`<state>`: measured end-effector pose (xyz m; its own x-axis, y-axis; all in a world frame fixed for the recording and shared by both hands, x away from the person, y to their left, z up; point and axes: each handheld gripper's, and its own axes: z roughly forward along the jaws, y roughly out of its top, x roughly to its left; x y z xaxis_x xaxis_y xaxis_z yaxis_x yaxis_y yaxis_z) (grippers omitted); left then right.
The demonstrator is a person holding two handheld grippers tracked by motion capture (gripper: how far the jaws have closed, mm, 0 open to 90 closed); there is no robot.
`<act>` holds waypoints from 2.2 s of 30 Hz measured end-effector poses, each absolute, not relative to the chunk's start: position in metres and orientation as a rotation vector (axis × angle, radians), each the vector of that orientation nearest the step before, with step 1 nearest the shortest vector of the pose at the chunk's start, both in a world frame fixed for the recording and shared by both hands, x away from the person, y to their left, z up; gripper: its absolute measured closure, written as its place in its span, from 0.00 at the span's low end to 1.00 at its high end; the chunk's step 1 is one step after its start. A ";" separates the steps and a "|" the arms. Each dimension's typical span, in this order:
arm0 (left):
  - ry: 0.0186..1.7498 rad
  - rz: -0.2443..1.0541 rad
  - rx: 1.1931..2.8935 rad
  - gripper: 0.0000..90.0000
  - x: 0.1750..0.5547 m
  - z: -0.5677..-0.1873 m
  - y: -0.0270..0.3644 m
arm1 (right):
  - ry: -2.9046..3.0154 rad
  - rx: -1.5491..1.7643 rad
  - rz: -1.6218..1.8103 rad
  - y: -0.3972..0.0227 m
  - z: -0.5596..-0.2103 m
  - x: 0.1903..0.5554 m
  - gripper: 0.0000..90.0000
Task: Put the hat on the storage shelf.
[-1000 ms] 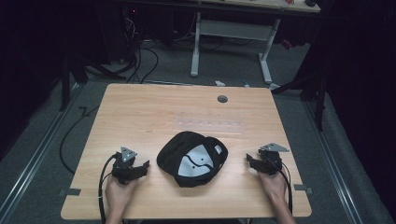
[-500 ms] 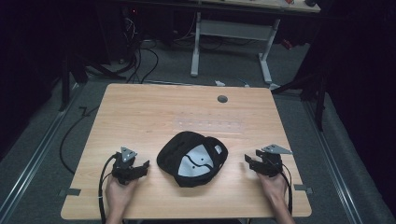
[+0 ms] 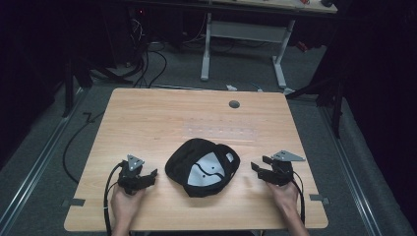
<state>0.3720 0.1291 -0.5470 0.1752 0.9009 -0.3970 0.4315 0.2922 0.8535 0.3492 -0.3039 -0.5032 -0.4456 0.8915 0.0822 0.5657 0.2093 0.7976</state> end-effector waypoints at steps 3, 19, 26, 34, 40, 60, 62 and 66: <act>1.439 0.526 1.318 0.33 0.372 -0.547 0.129 | 2.112 1.325 1.139 -0.298 -0.499 0.352 0.45; 1.439 0.526 1.318 0.33 0.372 -0.547 0.129 | 2.199 1.201 1.201 -0.263 -0.482 0.376 0.44; 1.439 0.526 1.318 0.33 0.372 -0.547 0.129 | 2.248 1.177 1.203 -0.250 -0.485 0.391 0.44; 1.439 0.526 1.318 0.33 0.372 -0.547 0.129 | 2.286 1.169 1.198 -0.237 -0.489 0.403 0.44; 1.439 0.526 1.318 0.33 0.372 -0.547 0.129 | 2.304 1.161 1.205 -0.230 -0.488 0.409 0.44; 1.440 0.526 1.316 0.33 0.372 -0.547 0.129 | 2.390 1.160 1.147 -0.213 -0.508 0.428 0.49; 1.440 0.526 1.316 0.33 0.372 -0.547 0.129 | 2.401 1.158 1.128 -0.212 -0.510 0.429 0.52; 1.440 0.527 1.316 0.33 0.372 -0.547 0.129 | 2.399 1.132 1.119 -0.210 -0.514 0.430 0.59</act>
<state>0.3721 0.1289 -0.5470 0.1737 0.9006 -0.3985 0.4312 0.2943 0.8529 0.4299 -0.2098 -0.5139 -0.6621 0.7447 0.0842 0.5430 0.3993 0.7387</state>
